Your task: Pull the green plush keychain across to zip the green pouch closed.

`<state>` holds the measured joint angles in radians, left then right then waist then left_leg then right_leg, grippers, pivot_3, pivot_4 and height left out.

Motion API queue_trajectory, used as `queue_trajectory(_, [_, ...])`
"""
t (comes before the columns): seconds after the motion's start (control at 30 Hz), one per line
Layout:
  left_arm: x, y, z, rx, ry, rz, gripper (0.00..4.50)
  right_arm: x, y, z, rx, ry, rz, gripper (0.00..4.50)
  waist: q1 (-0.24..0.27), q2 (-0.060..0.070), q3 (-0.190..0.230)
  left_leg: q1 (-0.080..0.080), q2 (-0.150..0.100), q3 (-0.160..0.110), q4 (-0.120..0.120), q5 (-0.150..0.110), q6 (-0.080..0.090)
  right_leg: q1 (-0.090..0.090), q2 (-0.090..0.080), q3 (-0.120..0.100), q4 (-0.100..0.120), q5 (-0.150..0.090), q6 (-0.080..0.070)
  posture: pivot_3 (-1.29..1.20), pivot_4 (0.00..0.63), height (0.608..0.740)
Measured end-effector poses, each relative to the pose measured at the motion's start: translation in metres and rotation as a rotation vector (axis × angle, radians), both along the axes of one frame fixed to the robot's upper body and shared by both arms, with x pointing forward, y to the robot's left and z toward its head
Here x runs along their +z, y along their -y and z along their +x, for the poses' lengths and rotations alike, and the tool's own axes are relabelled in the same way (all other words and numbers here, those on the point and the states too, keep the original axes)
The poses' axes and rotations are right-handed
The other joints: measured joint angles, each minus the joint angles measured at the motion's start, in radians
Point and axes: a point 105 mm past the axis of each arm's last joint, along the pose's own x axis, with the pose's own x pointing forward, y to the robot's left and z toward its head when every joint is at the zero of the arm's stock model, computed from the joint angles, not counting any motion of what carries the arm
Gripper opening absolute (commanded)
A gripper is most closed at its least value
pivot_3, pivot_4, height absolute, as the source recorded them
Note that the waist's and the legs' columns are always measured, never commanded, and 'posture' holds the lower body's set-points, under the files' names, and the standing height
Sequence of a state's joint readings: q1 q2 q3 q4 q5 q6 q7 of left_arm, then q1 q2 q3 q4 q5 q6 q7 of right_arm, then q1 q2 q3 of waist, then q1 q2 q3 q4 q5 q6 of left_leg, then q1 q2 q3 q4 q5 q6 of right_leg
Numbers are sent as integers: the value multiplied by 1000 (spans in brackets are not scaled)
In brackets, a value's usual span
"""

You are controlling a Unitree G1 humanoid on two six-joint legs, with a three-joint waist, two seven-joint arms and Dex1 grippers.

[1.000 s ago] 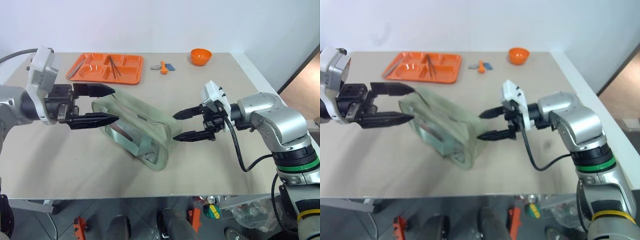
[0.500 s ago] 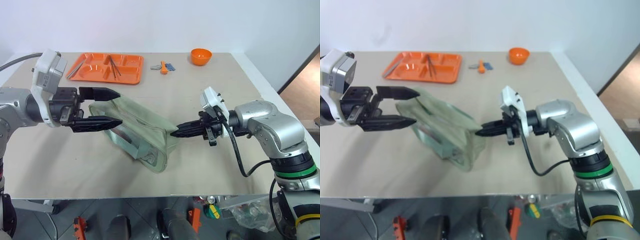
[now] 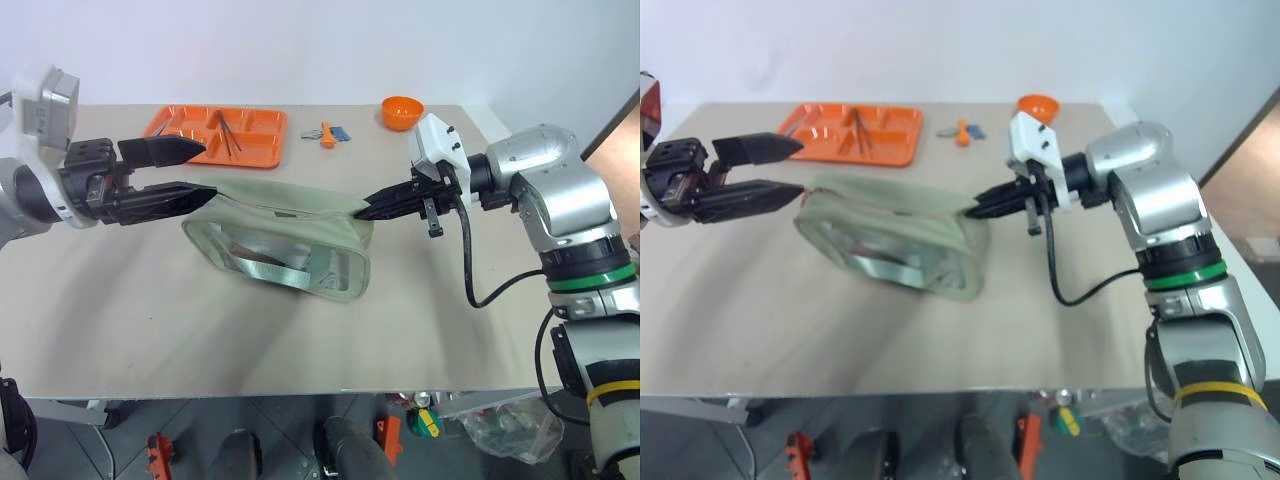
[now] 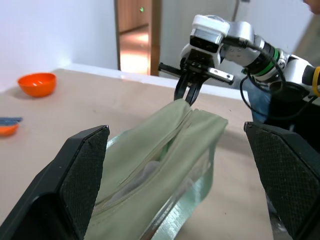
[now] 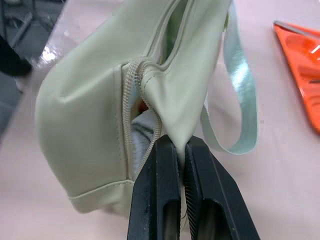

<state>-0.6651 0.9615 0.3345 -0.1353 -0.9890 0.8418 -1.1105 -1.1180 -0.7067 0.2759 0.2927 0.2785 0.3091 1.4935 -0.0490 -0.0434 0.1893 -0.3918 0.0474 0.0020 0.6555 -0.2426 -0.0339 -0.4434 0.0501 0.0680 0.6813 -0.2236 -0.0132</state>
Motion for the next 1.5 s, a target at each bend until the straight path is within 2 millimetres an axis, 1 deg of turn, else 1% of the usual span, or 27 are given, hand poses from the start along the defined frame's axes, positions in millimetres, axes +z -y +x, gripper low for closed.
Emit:
queue_trajectory(0.13, [0,-4,0,24,-8,-20,4500,-3,-10,5,47,26,-17,16,-3,0,0,0,1,0,0,0,0,0,0,0,0,0,0,0,150,740])
queue_trajectory(0.23, [-2,-7,0,44,-19,-33,4500,-16,-19,9,73,22,-41,16,-4,0,0,1,1,0,0,0,0,0,-1,0,1,0,-1,0,150,740])
queue_trajectory(0.33, [1,-9,-2,54,-19,-50,4500,-26,-20,19,65,36,-57,16,-10,0,0,2,2,0,0,0,0,0,0,0,2,1,-2,0,150,740])
queue_trajectory(0.4, [1,-8,-3,51,-21,-53,4500,-28,-18,28,40,45,-65,16,-15,0,0,3,2,0,0,1,-2,0,1,1,3,2,-3,0,150,740])
queue_trajectory(0.47, [2,-7,-5,47,-21,-54,4500,-26,-16,33,18,59,-70,16,-21,0,0,3,2,-1,0,2,-2,0,1,0,3,3,-3,0,150,740])
queue_trajectory(0.57, [1,-6,-6,40,-33,-57,4500,-17,-11,41,-10,79,-58,16,-27,0,0,3,2,-1,0,2,-3,0,3,0,3,3,-3,0,150,740])
queue_trajectory(0.7, [1,-5,-6,37,-36,-57,4500,-5,-8,44,-25,99,-36,16,-27,0,0,1,2,-2,0,2,-3,0,2,0,2,2,-3,0,150,740])
queue_trajectory(0.77, [2,-5,-6,36,-35,-58,4500,-2,-6,45,-31,104,-30,16,-26,0,0,0,1,-2,0,2,-3,0,1,0,2,2,-2,0,150,740])
queue_trajectory(0.9, [3,-5,-5,34,-31,-61,4500,-3,-6,45,-32,101,-34,16,-26,0,0,0,0,-1,-1,2,-3,0,-1,0,2,1,-1,0,150,740])
queue_trajectory(0.93, [3,-4,-5,33,-32,-62,4500,-5,-7,46,-35,98,-32,693,-26,0,0,0,0,-1,-1,2,-3,0,-2,0,2,1,-1,0,150,740])
queue_trajectory(1.07, [2,-4,-5,31,-34,-63,4500,-10,-12,50,-65,70,-4,2009,-27,0,0,0,0,-2,0,2,-3,0,-2,0,2,1,-1,0,150,740])
queue_trajectory(1.13, [3,-4,-4,38,-35,-64,4500,-11,-11,54,-101,72,7,2779,-27,0,0,0,0,-2,0,2,-3,0,-2,1,2,1,-1,0,150,740])
queue_trajectory(1.23, [2,-5,-4,46,-36,-65,4500,-14,-7,61,-153,85,11,3741,-27,0,0,0,0,-2,0,2,-3,0,-2,1,2,1,-2,0,150,740])
queue_trajectory(1.3, [0,-5,-3,50,-44,-66,4500,-14,-3,64,-178,94,22,3741,-27,0,0,0,0,-2,-1,2,-3,0,-1,1,2,1,-1,0,150,740])
queue_trajectory(1.37, [-3,-7,-3,59,-55,-67,4500,-6,3,67,-207,113,48,3741,-27,1,1,0,0,-2,-1,2,-3,0,-1,1,2,1,-1,0,150,740])
queue_trajectory(1.4, [-3,-7,-2,61,-57,-67,4500,2,6,67,-215,132,58,3741,-27,1,1,0,0,-2,-1,2,-3,0,-1,1,2,1,-1,0,150,740])
queue_trajectory(1.47, [-3,-7,-2,67,-57,-69,4500,25,12,65,-220,187,82,3741,-27,1,1,0,-1,-2,-1,2,-3,0,-2,1,2,1,-1,0,150,740])
queue_trajectory(1.5, [-3,-7,-2,69,-57,-69,4500,34,15,63,-215,203,92,3741,-27,1,1,0,-1,-2,-1,2,-3,0,-2,1,2,1,0,0,150,740])
